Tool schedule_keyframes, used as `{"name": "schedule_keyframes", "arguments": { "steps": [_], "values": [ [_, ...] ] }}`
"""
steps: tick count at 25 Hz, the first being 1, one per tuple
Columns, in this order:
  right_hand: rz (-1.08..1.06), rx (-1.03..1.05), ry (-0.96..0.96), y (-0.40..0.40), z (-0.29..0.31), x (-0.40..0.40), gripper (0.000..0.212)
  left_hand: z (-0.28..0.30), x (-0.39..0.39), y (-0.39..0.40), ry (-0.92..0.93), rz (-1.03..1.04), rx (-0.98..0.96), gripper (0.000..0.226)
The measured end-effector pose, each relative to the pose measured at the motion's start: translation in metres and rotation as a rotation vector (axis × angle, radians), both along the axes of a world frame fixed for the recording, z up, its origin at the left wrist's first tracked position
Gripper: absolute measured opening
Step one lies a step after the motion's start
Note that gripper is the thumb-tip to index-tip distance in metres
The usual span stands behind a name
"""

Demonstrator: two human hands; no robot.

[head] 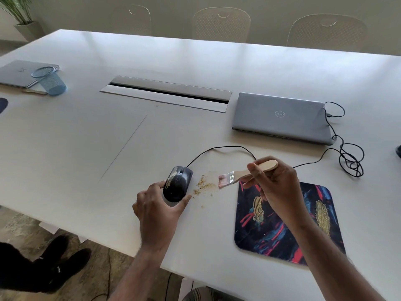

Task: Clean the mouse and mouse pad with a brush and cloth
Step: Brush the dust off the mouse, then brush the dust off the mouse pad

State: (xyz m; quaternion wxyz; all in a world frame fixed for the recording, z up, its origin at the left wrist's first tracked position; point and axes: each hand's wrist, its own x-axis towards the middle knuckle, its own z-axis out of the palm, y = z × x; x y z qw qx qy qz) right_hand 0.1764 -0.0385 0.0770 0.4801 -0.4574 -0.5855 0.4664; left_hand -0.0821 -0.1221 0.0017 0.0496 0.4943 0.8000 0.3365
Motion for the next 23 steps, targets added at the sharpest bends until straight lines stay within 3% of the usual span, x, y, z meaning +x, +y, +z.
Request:
{"name": "schedule_keyframes", "arguments": {
  "steps": [10,16,23],
  "values": [
    [-0.077,-0.054,-0.018,-0.013,-0.009,0.053,0.019,-0.005,0.004,0.002,0.035,0.029,-0.094,0.076],
    [-0.098,-0.078,0.009,-0.018,-0.013,0.077,0.026,0.007,0.015,0.001,0.042,0.056,-0.119,0.1],
    [-0.135,-0.098,0.016,-0.024,-0.015,0.116,0.017,0.017,0.089,-0.002,0.157,-0.11,0.002,0.069]
  ]
}}
